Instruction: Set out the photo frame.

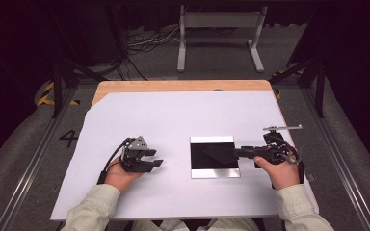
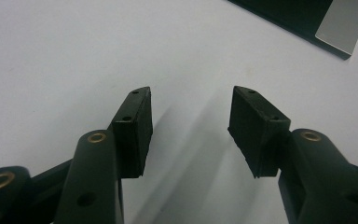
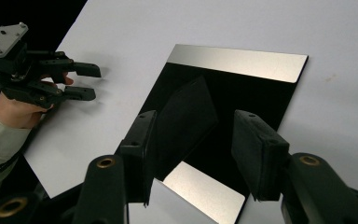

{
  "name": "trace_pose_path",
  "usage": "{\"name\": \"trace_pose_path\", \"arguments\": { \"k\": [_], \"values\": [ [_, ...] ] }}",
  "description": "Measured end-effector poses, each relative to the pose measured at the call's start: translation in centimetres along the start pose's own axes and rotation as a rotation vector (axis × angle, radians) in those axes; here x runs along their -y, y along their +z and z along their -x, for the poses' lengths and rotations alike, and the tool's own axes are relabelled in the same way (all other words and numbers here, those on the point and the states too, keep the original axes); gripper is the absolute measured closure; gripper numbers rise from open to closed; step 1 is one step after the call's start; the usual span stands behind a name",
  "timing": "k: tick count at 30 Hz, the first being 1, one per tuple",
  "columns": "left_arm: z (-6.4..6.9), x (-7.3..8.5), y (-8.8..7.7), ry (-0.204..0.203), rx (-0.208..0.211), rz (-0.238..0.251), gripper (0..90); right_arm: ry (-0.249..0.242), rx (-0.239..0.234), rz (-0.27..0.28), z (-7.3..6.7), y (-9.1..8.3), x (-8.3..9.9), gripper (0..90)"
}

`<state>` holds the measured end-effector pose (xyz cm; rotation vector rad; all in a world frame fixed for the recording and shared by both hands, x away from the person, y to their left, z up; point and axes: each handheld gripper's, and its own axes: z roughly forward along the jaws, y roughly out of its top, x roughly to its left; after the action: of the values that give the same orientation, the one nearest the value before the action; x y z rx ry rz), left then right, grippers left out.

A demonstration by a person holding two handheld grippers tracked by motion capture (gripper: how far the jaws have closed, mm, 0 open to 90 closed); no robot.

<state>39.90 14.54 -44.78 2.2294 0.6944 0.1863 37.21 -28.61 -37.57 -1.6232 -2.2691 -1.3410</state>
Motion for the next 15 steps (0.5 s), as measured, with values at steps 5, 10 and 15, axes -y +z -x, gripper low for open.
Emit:
{"name": "trace_pose_path", "arguments": {
  "k": [5,10,15],
  "values": [
    [0.0,0.0,0.0,-0.002,-0.001,0.002,49.7,0.007,-0.018,-0.015,-0.1,0.8,0.2,48.0],
    [0.0,0.0,0.0,-0.001,0.003,0.000,49.6,0.019,-0.050,-0.026,0.0,1.8,0.3,45.8],
    [0.0,0.0,0.1,-0.001,0.003,-0.002,49.6,0.036,-0.061,-0.038,0.1,2.5,0.4,45.5]
  ]
}}
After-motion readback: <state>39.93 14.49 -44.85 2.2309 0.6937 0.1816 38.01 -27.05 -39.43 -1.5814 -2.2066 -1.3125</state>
